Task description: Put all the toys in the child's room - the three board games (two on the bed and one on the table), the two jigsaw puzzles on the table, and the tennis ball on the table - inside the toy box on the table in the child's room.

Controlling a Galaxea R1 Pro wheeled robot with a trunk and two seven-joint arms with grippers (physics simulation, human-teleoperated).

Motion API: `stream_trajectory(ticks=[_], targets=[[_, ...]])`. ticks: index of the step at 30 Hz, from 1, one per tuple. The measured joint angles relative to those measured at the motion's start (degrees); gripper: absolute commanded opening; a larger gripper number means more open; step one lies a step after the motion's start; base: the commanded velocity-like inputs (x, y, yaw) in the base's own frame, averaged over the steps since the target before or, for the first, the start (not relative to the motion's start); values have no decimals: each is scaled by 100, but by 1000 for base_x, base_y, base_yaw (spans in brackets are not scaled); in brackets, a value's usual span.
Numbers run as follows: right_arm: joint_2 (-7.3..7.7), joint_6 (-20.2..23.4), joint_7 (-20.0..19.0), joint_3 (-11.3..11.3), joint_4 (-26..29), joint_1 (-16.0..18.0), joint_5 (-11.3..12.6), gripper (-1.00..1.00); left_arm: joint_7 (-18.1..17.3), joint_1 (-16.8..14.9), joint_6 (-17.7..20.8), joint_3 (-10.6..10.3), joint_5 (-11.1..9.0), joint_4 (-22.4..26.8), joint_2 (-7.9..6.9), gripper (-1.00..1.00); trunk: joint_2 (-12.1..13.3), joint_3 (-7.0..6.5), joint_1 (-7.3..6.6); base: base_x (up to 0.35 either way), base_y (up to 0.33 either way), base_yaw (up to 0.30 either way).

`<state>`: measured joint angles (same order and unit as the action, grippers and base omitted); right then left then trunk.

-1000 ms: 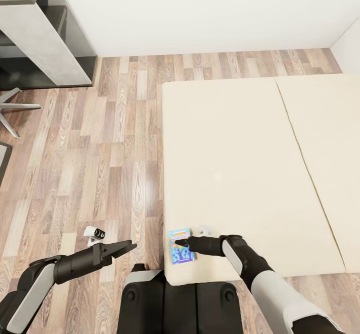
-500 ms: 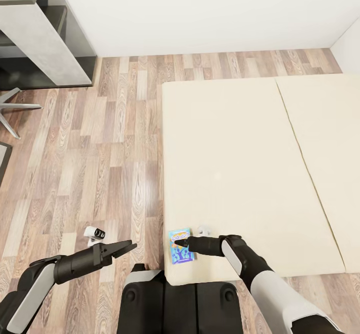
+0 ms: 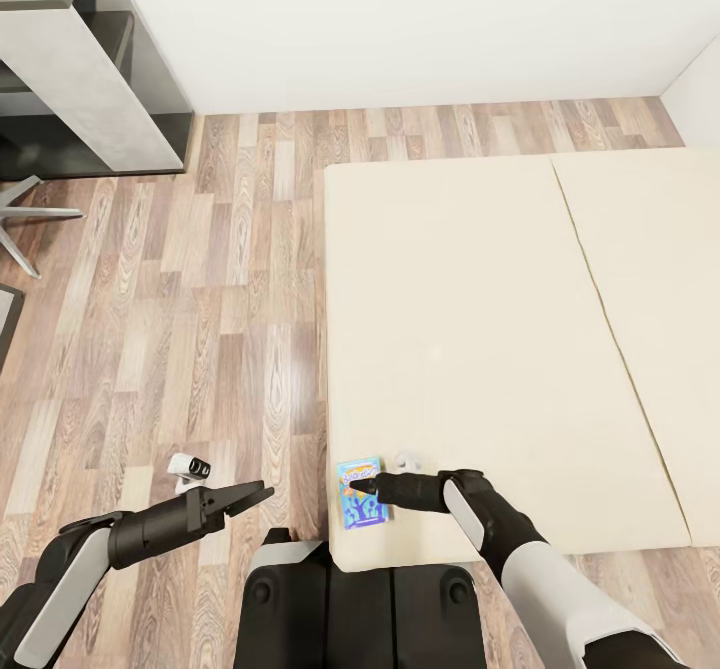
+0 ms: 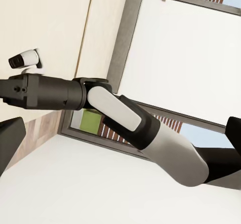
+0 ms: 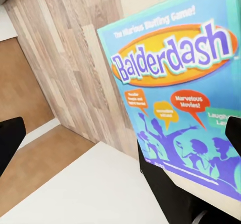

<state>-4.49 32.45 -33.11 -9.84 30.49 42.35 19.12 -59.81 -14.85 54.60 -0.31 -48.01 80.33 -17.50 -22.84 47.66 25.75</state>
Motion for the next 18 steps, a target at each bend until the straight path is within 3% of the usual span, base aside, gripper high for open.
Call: stream_trajectory(ticks=[18], targets=[[86, 46, 1, -1, 21, 0, -2, 100, -8, 1, -2, 0, 0, 0, -5, 100, 0, 0, 0, 0, 0, 0]])
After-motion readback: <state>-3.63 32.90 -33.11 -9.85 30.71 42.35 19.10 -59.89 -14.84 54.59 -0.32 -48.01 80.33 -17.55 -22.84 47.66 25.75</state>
